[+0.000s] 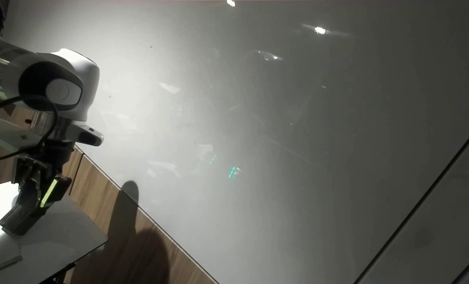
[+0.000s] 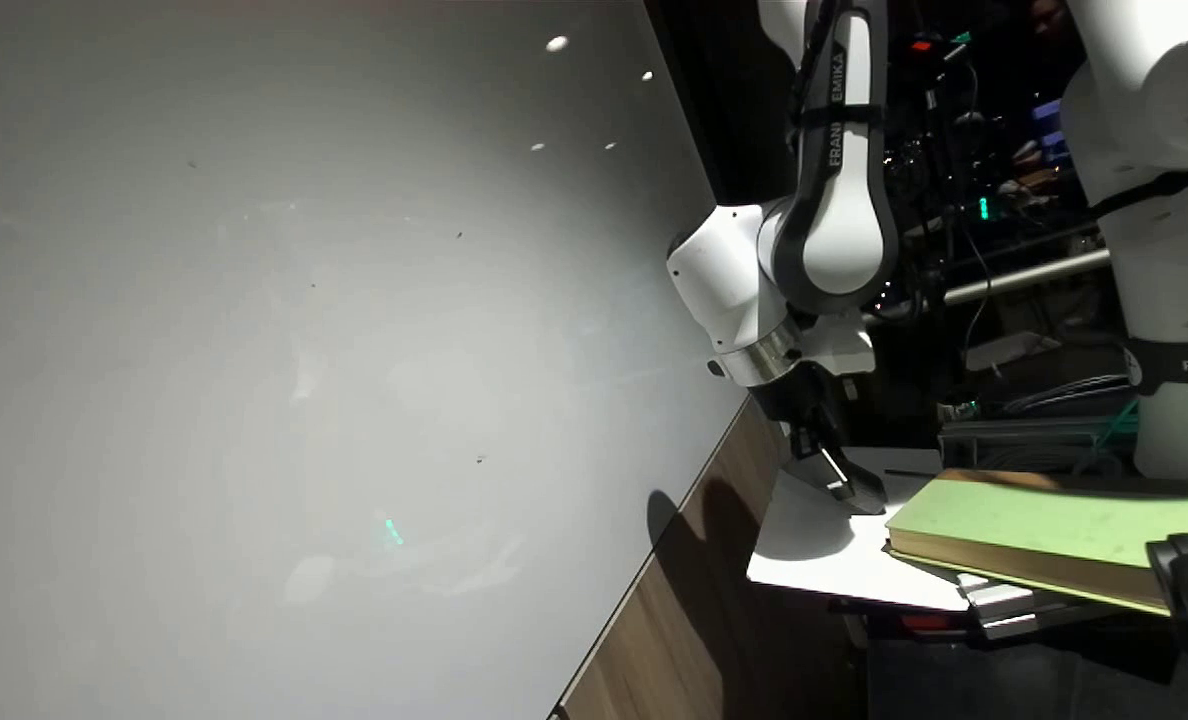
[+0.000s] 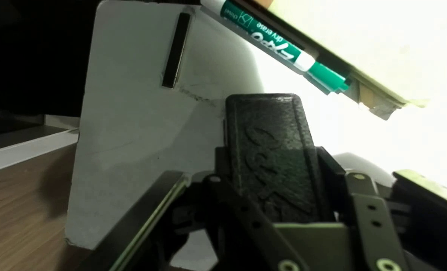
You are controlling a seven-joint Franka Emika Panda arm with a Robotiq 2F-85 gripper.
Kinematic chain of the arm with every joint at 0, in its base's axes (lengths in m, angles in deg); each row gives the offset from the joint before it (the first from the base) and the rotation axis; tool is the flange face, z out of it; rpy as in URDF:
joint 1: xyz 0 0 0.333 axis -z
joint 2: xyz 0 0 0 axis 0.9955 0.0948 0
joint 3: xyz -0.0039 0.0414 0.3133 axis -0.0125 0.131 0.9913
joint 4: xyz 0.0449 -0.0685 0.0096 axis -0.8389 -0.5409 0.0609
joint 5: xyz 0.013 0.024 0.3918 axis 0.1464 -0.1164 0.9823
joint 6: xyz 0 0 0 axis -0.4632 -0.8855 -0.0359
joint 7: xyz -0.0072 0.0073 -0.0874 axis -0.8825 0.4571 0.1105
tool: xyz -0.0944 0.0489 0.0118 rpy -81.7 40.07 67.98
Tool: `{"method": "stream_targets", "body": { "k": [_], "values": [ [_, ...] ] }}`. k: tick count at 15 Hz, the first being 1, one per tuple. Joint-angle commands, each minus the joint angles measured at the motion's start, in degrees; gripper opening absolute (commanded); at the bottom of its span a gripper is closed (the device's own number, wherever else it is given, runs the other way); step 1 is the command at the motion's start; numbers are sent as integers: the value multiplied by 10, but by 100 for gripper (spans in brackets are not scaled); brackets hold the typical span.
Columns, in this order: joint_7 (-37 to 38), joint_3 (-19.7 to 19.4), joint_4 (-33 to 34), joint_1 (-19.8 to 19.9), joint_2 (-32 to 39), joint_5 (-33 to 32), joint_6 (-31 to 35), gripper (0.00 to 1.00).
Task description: Use the eraser from the table to wipe the whiteboard,
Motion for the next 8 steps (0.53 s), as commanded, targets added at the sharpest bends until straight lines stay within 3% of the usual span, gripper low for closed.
{"method": "stream_targets", "body": {
  "k": [1, 3, 5, 8],
  "values": [
    [13, -13, 1, -5, 8, -15, 16, 83],
    [2, -13, 2, -6, -1, -5, 12, 86],
    [-5, -14, 5, -8, -11, 1, 7, 98],
    [-24, -16, 12, -8, -26, 18, -2, 100]
  ]
}}
